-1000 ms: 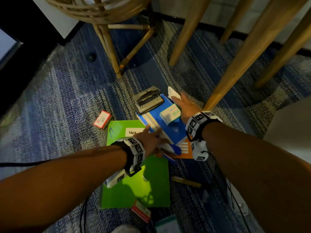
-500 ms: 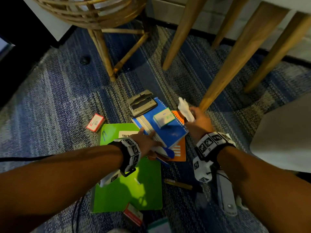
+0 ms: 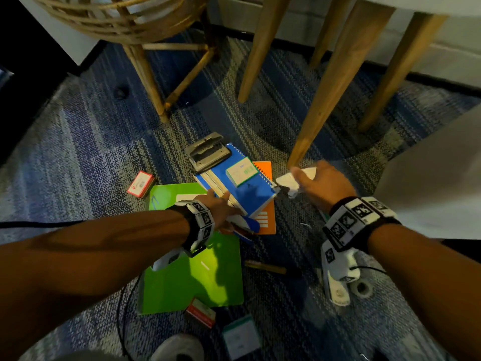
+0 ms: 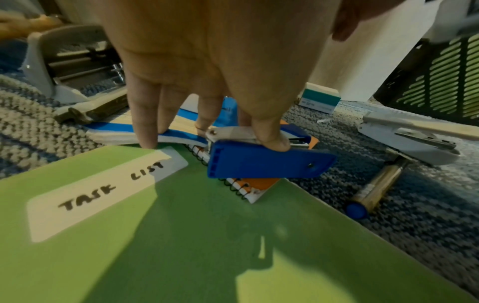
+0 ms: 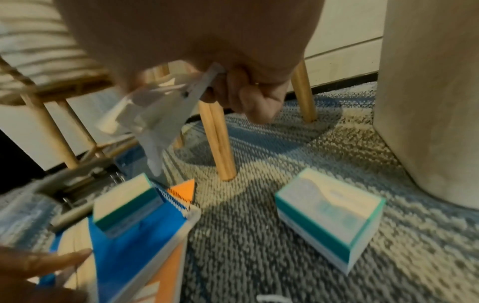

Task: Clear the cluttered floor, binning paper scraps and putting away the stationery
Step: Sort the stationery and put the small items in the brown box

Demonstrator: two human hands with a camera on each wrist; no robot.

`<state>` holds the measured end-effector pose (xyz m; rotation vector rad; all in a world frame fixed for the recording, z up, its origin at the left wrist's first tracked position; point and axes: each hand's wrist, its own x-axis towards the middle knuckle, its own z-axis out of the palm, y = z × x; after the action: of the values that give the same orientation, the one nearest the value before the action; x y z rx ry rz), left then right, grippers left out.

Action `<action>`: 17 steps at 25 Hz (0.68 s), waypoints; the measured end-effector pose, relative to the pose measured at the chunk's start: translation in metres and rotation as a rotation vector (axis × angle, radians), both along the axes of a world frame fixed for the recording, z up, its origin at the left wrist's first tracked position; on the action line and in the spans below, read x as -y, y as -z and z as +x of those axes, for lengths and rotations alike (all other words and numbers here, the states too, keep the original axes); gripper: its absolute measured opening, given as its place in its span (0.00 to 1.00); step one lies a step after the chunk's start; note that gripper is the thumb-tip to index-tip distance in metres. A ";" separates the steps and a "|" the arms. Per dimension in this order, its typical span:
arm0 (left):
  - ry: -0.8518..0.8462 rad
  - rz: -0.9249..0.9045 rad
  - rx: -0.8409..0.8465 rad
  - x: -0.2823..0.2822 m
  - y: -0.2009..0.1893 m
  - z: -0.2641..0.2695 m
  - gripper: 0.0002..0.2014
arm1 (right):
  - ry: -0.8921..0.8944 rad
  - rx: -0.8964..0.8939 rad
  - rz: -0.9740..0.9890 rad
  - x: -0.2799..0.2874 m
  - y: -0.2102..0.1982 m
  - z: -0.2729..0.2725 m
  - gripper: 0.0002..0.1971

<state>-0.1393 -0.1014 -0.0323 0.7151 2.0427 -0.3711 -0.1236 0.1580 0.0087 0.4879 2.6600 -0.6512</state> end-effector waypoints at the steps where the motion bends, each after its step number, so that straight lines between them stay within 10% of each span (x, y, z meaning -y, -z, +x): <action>1: 0.012 0.020 -0.004 -0.002 -0.007 -0.001 0.27 | -0.047 -0.038 0.039 -0.005 -0.017 0.003 0.25; 6: 0.114 0.074 -0.085 -0.032 -0.051 -0.024 0.15 | -0.270 -0.216 -0.095 -0.046 -0.090 0.032 0.08; 13: 0.120 0.237 -0.080 -0.120 -0.093 -0.034 0.13 | 0.304 -0.634 -0.034 -0.109 -0.191 0.074 0.26; 17: 0.186 0.317 -0.110 -0.164 -0.043 0.005 0.10 | 0.496 -0.954 0.043 -0.176 -0.196 0.080 0.14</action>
<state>-0.1348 0.0622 0.0109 1.1037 2.1703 -0.1949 -0.0440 0.3336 0.2051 1.0908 3.4523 -1.2116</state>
